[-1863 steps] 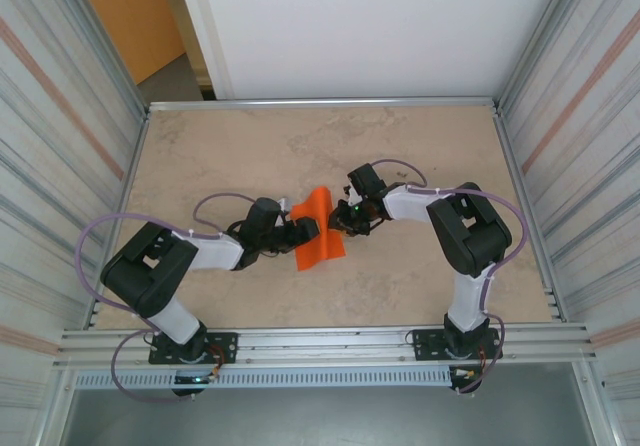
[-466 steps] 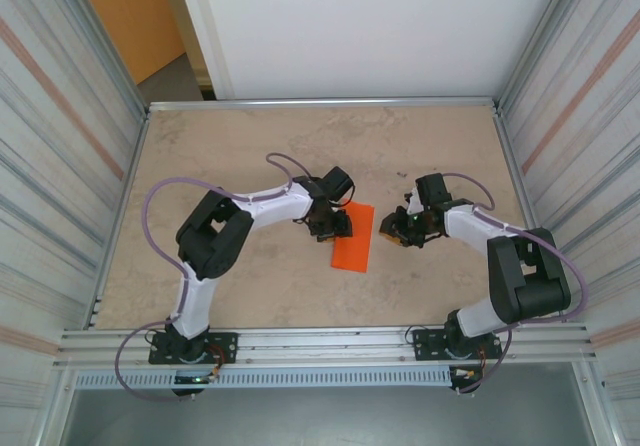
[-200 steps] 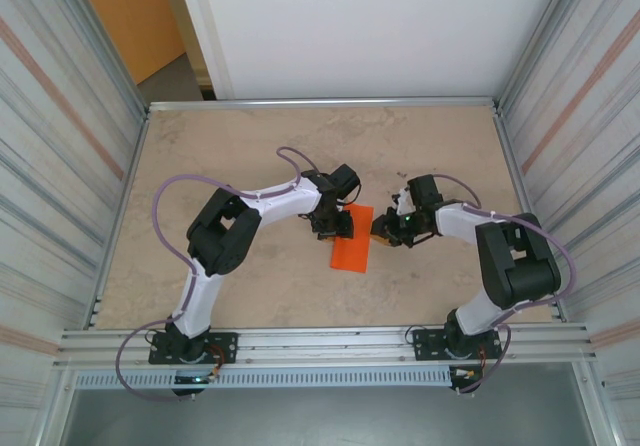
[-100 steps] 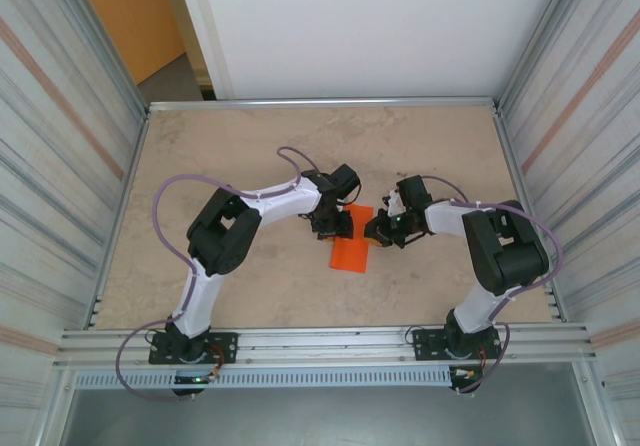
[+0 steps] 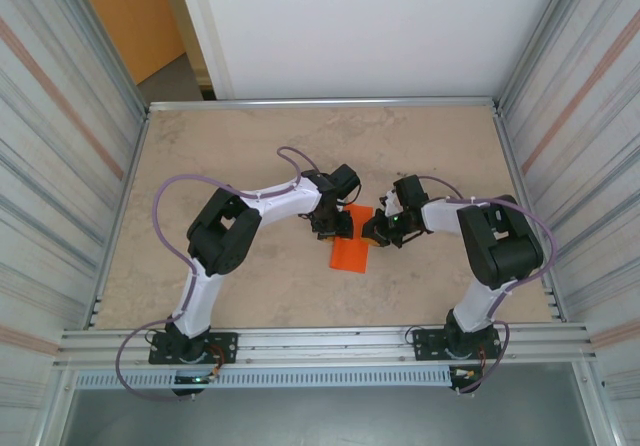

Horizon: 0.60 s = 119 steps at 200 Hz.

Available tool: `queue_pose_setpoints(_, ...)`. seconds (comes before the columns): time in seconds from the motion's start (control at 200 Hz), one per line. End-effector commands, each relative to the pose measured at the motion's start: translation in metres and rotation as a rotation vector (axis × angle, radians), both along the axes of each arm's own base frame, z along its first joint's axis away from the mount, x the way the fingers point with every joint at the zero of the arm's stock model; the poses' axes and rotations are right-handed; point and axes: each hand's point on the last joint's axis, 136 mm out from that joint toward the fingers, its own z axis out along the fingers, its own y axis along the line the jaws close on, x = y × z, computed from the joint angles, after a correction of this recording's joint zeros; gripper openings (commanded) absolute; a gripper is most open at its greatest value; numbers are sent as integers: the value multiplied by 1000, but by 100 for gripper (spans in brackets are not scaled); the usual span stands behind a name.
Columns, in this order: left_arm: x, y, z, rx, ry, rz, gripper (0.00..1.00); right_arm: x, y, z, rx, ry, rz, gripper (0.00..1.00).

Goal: Fold a paper plane with a square sheet of paper (pick it up from the middle)
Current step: Hold the square sheet of paper at the center of the table.

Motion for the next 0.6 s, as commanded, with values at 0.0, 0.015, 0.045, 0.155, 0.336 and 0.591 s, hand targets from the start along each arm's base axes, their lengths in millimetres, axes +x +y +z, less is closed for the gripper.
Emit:
queue_pose_setpoints(0.0,-50,21,-91,140,162,-66,40,-23,-20,-36,-127,125,-3,12)
queue_pose_setpoints(0.015,-49,20,-88,138,160,-64,41,-26,-22,-39,-139,135,-2,12)
queue_pose_setpoints(0.045,-47,18,-82,128,149,-63,41,-30,-26,-45,-162,159,3,12)
queue_pose_setpoints(0.155,-30,9,-47,72,77,-41,41,-43,-35,-60,-203,210,33,11)
queue_pose_setpoints(0.336,7,12,28,-40,-100,43,44,-42,-30,-66,-225,227,105,8)
queue_pose_setpoints(0.591,22,37,103,-206,-268,113,53,-32,-26,-70,-290,208,152,6)
